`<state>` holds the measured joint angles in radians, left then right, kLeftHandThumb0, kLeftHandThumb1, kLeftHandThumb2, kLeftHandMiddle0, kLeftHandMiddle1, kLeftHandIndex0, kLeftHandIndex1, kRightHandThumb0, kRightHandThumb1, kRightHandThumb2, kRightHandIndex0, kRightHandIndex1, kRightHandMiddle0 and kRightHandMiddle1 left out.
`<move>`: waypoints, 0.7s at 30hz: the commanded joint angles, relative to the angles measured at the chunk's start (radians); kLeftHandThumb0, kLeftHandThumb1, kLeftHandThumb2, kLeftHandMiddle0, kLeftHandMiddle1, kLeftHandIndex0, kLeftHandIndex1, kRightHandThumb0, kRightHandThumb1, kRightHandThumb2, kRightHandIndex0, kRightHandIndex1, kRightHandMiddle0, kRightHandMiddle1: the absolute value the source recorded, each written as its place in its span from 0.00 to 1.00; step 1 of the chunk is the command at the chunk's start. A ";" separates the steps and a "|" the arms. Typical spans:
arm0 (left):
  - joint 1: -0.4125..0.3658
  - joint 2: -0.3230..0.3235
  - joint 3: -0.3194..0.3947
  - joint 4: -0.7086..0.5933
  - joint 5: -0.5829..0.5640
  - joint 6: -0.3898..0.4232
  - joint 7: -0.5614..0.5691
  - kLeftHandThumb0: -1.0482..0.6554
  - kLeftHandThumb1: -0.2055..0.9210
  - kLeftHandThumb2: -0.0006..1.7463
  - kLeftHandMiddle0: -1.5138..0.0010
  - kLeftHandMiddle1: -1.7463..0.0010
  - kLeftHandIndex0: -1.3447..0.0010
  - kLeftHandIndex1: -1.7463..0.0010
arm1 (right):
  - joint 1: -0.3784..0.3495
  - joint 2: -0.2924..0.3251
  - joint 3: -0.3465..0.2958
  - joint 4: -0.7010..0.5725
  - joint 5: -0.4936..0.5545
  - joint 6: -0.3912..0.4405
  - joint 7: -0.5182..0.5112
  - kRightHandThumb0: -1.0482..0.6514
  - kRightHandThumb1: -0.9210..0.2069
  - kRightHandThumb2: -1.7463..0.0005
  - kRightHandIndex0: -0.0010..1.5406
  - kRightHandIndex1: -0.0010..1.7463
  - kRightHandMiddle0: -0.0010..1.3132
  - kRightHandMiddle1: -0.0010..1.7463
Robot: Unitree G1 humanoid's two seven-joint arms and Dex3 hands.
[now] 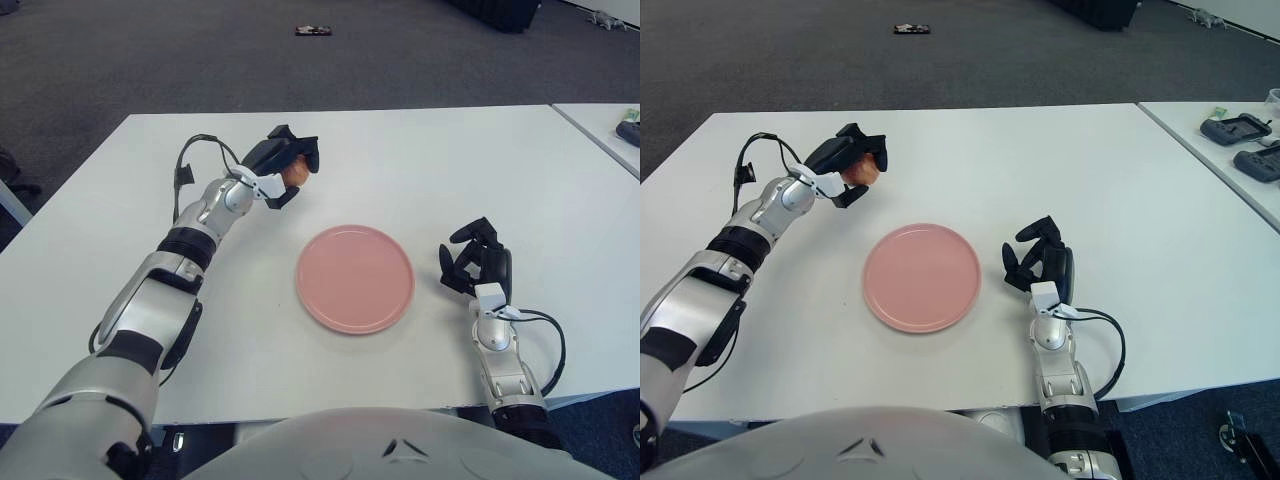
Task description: Put the apple into the plate.
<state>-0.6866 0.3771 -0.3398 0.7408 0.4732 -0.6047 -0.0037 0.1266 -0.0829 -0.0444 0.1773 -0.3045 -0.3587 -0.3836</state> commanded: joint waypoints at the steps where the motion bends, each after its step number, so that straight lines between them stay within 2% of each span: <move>1: 0.050 0.006 0.009 -0.122 -0.017 -0.025 -0.026 0.61 0.12 0.97 0.36 0.11 0.50 0.00 | -0.017 0.000 0.001 0.005 -0.007 -0.013 -0.006 0.37 0.38 0.36 0.57 1.00 0.36 1.00; 5: 0.117 0.004 -0.013 -0.230 -0.021 -0.031 -0.089 0.61 0.12 0.97 0.36 0.10 0.50 0.00 | -0.015 0.002 0.003 0.000 -0.009 -0.003 -0.004 0.37 0.38 0.36 0.58 1.00 0.36 1.00; 11: 0.189 -0.009 -0.049 -0.322 -0.047 -0.036 -0.193 0.61 0.12 0.97 0.36 0.10 0.50 0.00 | -0.007 0.009 0.004 -0.021 -0.002 0.033 0.007 0.37 0.38 0.37 0.57 1.00 0.36 1.00; 21: 0.267 -0.010 -0.091 -0.389 -0.101 -0.094 -0.324 0.61 0.12 0.97 0.37 0.10 0.50 0.00 | 0.003 0.015 0.007 -0.041 -0.007 0.036 0.009 0.37 0.36 0.38 0.59 1.00 0.35 1.00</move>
<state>-0.4243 0.3525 -0.4341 0.3781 0.3975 -0.6836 -0.3008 0.1323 -0.0663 -0.0388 0.1499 -0.3048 -0.3192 -0.3754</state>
